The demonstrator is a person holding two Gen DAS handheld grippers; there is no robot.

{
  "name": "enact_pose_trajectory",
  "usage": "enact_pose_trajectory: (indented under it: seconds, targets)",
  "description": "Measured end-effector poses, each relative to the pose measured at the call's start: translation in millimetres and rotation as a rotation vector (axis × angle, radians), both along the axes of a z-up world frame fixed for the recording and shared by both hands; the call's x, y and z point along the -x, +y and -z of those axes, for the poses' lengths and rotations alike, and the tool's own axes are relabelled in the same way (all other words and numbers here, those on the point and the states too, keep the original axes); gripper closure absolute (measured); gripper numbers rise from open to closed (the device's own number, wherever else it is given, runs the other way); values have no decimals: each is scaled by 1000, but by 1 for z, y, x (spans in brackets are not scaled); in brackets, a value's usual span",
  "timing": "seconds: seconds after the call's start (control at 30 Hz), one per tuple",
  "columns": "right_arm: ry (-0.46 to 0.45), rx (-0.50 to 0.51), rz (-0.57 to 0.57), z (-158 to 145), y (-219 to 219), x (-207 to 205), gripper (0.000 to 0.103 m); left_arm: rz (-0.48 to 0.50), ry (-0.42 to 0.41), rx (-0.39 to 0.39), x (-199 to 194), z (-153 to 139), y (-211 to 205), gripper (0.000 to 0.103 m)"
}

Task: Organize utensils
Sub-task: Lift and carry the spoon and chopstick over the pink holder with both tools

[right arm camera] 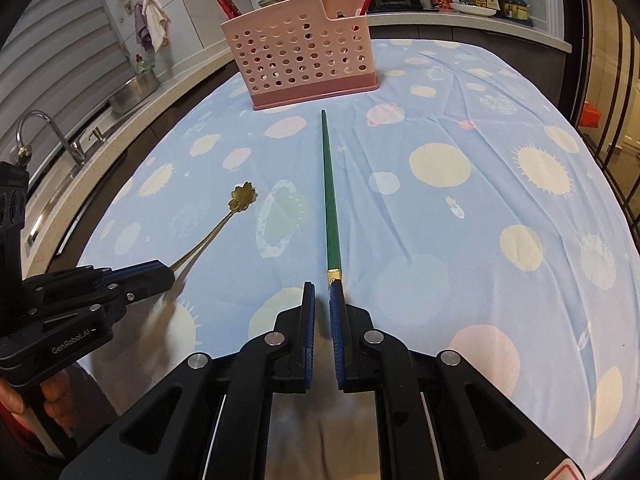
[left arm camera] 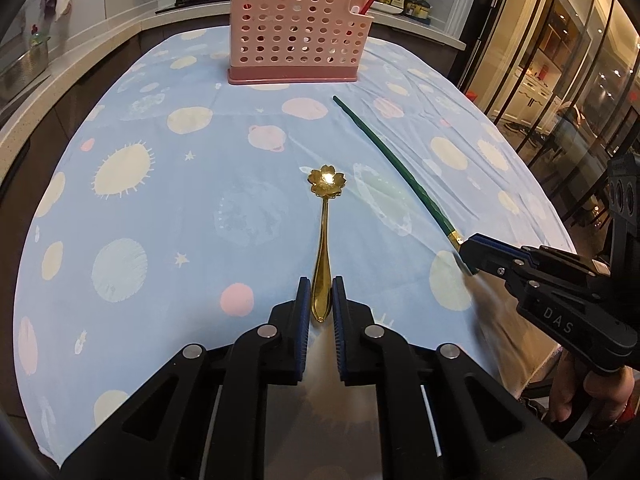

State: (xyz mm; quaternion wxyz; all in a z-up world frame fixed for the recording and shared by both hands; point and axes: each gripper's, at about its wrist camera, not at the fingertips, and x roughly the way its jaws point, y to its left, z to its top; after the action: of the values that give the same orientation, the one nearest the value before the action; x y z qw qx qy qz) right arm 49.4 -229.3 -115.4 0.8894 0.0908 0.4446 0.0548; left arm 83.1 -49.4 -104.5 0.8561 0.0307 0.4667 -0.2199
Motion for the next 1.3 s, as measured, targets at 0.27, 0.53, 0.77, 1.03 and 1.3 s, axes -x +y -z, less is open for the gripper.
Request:
enact_pose_trajectory:
  seconds: [0.27,0.53,0.77,1.03,1.3]
  targets:
    - [13,-8,18,7,-4,0,77,-1,8,0,-1,3,-1,93]
    - [13,5,25,5,-7,2,96,-3,-4,7,0,-3,1,93]
    - [-67,-5,44,-27,-14,7,96,-15,-58,23,0,-25,6,93]
    - [-215,-10,59,-83,-25,2,96,-25,-167,43,-13,-64,7,93]
    - [-289,-36,60,-111,-30,-13,96,-37,-236,42,-36,-87,2,93]
